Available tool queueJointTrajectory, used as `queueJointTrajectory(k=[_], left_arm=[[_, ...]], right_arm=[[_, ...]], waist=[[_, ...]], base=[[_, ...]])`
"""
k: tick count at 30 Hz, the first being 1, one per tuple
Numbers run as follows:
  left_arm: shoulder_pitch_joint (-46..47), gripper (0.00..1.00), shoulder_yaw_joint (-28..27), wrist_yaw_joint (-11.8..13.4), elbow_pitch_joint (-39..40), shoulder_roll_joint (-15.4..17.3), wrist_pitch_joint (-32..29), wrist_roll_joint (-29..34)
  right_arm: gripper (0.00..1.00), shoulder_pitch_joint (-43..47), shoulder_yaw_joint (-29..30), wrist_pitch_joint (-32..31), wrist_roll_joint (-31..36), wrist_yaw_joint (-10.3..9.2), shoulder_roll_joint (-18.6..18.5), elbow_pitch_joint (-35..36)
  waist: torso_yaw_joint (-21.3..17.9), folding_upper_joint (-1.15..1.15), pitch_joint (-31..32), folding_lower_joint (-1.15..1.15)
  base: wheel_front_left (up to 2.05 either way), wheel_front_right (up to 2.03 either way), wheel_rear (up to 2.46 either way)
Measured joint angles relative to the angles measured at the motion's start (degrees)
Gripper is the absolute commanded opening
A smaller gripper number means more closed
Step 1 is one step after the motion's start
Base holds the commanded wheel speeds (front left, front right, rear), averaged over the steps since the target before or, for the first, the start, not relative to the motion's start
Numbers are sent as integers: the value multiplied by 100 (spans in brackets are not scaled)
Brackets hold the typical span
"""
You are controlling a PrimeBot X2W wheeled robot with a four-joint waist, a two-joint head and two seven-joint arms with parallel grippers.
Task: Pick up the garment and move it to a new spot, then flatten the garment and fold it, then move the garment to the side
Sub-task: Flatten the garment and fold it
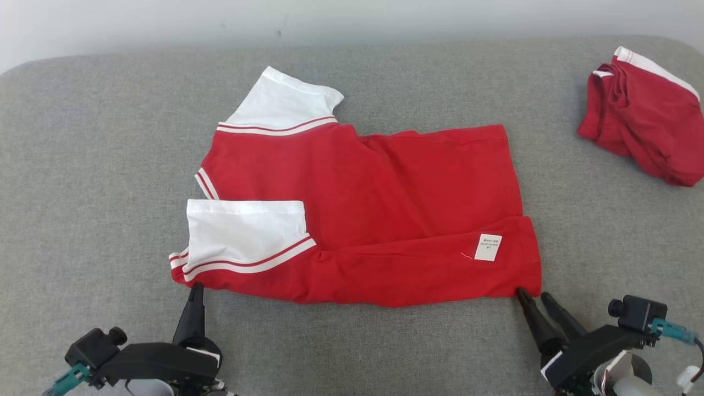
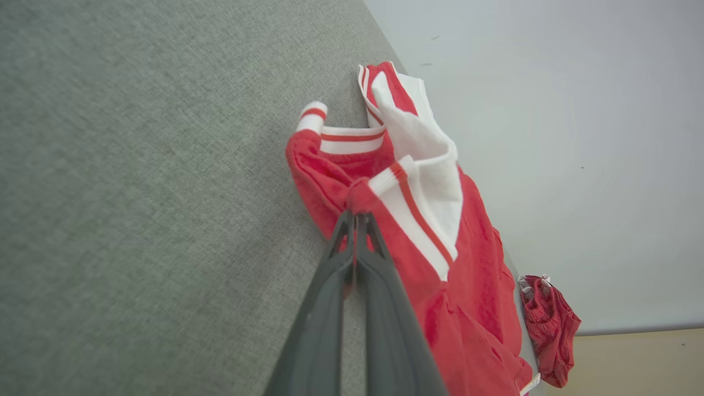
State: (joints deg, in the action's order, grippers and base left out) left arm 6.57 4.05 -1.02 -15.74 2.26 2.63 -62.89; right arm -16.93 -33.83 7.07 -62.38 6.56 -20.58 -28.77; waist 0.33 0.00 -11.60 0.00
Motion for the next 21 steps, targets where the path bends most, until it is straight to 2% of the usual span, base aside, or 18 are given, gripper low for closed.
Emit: queueJointTrajectory(k=[12, 13, 14, 15, 16, 21], left_arm=[[-1, 0, 69, 4, 223, 4, 5, 20], [-1, 0, 71, 8, 237, 5, 5, 21], [-1, 0, 75, 9, 256, 5, 7, 21], [-1, 0, 81, 10, 279, 5, 7, 23], [-1, 0, 87, 13, 301, 5, 7, 34], [-1, 0, 103, 53, 375, 5, 37, 76]], right_arm=[[100, -532, 34, -187, -159, 21, 136, -349], [85, -566, 27, -201, -170, 32, 141, -377], [45, -604, 13, -207, -175, 35, 145, -404], [27, -632, -1, -224, -175, 36, 147, -424], [0, -651, -5, -226, -175, 52, 149, -447], [0, -710, -47, -252, -175, 52, 143, -497]], waist=[[92, 1, -94, 0], [98, 0, -100, 0], [105, 0, -107, 0], [111, 0, -113, 0], [117, 0, -119, 0], [130, 1, -135, 0]], base=[[0, 0, 0], [0, 0, 0], [0, 0, 0], [0, 0, 0], [0, 0, 0], [0, 0, 0]])
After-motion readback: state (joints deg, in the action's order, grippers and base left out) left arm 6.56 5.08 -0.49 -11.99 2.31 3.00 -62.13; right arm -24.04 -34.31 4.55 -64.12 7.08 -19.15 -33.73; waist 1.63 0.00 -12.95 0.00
